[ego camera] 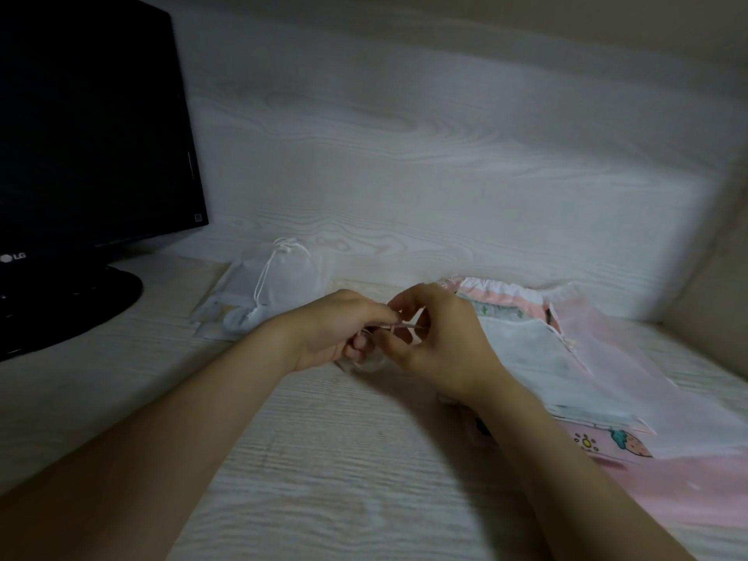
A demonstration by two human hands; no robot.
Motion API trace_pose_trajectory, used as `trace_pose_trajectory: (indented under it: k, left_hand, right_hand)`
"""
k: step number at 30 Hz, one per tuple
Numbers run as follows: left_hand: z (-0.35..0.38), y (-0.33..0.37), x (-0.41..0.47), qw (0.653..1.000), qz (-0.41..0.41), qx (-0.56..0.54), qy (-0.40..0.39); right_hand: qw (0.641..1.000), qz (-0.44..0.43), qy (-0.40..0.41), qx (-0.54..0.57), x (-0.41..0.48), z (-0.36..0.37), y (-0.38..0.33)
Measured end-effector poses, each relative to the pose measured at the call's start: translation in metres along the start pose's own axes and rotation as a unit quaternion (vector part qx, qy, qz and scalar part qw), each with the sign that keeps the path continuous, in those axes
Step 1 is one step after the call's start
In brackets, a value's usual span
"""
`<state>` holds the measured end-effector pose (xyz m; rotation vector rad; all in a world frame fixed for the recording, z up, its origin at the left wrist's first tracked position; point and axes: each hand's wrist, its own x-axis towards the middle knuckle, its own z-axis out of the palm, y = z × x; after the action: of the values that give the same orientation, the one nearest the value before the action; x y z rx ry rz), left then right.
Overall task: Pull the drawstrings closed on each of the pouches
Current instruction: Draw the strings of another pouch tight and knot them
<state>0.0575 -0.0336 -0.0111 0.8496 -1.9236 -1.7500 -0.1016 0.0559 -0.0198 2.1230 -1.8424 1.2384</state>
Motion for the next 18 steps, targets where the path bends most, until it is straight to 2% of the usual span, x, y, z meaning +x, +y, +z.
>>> trace_pose_trajectory:
  k: [5,9,12,15,18]
  left_hand:
    - [-0.002,0.001,-0.003,0.997,-0.008,-0.067,-0.04]
    - [-0.002,-0.001,-0.001,0.996,-0.01,-0.076,-0.044]
    - [-0.003,-0.003,-0.001,0.999,-0.002,-0.023,0.043]
    - [-0.007,-0.006,0.0,0.989,0.036,0.026,0.138]
    - [-0.012,-0.01,0.004,0.975,0.109,0.093,0.169]
  right_hand:
    - [0.992,-0.082,-0.026,-0.097,0.005,0.001,0.01]
    - [0.985,-0.098,-0.029,-0.136,0.005,0.001,0.011]
    - [0.992,-0.046,-0.003,-0.12,0.004,0.002,0.011]
    - [0.998,0.056,-0.003,-0.036,0.004,0.0,0.008]
    - [0.988,0.134,-0.022,0.069,0.005,0.001,0.006]
